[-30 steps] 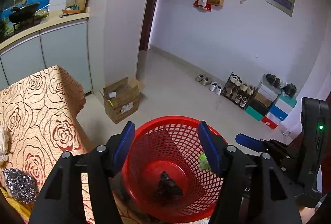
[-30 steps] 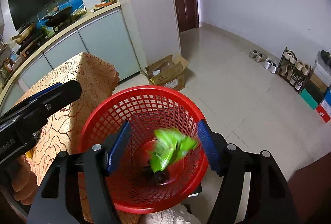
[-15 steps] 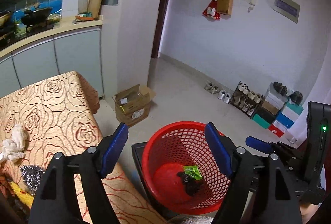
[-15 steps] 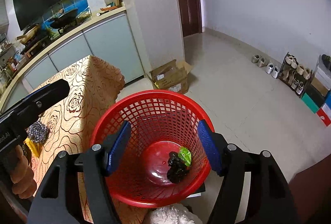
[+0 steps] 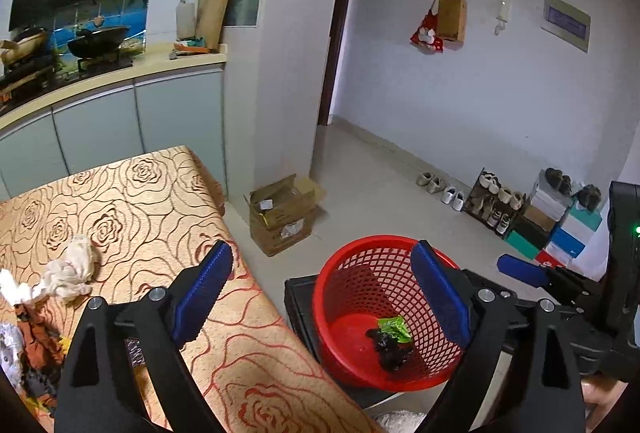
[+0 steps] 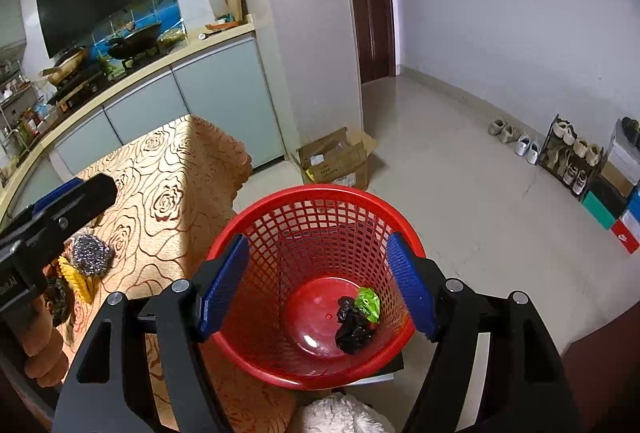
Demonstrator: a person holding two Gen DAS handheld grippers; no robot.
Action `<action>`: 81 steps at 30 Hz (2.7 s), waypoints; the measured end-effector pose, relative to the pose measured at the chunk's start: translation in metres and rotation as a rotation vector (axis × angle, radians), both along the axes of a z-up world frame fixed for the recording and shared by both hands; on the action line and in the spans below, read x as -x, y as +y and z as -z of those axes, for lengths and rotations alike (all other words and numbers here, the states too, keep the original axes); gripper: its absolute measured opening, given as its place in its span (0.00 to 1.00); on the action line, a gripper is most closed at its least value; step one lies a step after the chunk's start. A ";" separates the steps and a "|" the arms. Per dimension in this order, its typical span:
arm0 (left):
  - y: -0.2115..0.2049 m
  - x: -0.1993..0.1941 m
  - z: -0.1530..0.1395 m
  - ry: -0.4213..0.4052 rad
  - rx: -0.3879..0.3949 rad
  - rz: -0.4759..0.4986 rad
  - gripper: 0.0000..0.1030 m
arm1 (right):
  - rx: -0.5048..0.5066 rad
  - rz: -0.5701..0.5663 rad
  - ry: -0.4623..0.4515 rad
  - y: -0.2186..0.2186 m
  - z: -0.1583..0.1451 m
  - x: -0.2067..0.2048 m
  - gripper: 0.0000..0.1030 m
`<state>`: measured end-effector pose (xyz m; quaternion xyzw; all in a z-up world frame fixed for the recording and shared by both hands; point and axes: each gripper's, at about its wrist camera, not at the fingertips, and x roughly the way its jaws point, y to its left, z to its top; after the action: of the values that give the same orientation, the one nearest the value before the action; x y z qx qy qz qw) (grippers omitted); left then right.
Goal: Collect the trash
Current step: 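Move both open tools back over the trash pile on the table, then grasp the yellow foam net with the left tool while the right tool grasps the brown-black paper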
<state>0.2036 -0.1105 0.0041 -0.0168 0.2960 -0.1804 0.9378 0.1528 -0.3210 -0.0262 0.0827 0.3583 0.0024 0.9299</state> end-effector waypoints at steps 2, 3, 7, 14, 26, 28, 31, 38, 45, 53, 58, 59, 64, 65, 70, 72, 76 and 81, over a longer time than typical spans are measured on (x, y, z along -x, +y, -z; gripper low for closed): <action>0.005 0.004 -0.001 -0.005 -0.001 -0.012 0.86 | -0.003 -0.005 -0.008 0.002 -0.003 0.002 0.68; 0.009 0.006 -0.001 -0.007 -0.001 -0.021 0.86 | -0.003 -0.010 -0.014 0.004 -0.004 0.003 0.68; 0.023 0.013 -0.001 -0.015 -0.004 -0.058 0.87 | 0.000 -0.031 -0.026 0.015 -0.009 0.005 0.68; 0.056 0.028 -0.002 -0.031 -0.039 -0.153 0.87 | 0.024 -0.085 -0.061 0.044 -0.015 0.009 0.79; 0.120 0.050 -0.001 -0.028 -0.058 -0.309 0.87 | 0.022 -0.216 -0.071 0.105 -0.022 0.010 0.79; 0.132 0.055 -0.001 -0.028 -0.062 -0.335 0.87 | 0.018 -0.240 -0.070 0.116 -0.021 0.011 0.79; 0.149 0.061 -0.001 -0.026 -0.069 -0.375 0.87 | 0.018 -0.276 -0.067 0.131 -0.021 0.010 0.79; 0.205 0.082 0.006 -0.006 -0.085 -0.508 0.87 | 0.009 -0.348 -0.055 0.164 -0.017 0.010 0.79; 0.253 0.109 0.017 0.022 -0.108 -0.611 0.87 | 0.007 -0.400 -0.031 0.187 -0.011 0.009 0.79; 0.298 0.132 0.035 0.044 -0.131 -0.668 0.87 | 0.005 -0.426 -0.020 0.198 -0.009 0.008 0.79; 0.311 0.134 0.047 0.075 -0.113 -0.646 0.87 | 0.008 -0.432 -0.010 0.203 -0.006 0.006 0.79; 0.314 0.132 0.050 0.084 -0.099 -0.636 0.87 | 0.009 -0.433 -0.009 0.203 -0.006 0.005 0.79; 0.318 0.121 0.060 0.125 -0.094 -0.613 0.87 | 0.014 -0.436 -0.002 0.207 -0.004 0.005 0.79; 0.319 0.119 0.062 0.133 -0.095 -0.612 0.87 | 0.015 -0.435 -0.001 0.207 -0.004 0.004 0.79; 0.321 0.112 0.071 0.162 -0.078 -0.589 0.86 | 0.015 -0.422 0.007 0.206 -0.003 0.001 0.79; 0.321 0.109 0.075 0.177 -0.079 -0.581 0.86 | 0.013 -0.417 0.013 0.205 -0.002 -0.001 0.79; 0.322 0.105 0.079 0.205 -0.074 -0.567 0.66 | 0.015 -0.415 0.019 0.205 0.000 -0.003 0.79; 0.322 0.104 0.080 0.215 -0.073 -0.550 0.47 | 0.019 -0.420 0.021 0.208 0.001 -0.003 0.79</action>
<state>0.0992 0.2112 -0.0762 -0.0816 0.3841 0.0943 0.9148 0.1558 -0.1130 -0.0268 -0.0024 0.3776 0.1918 0.9059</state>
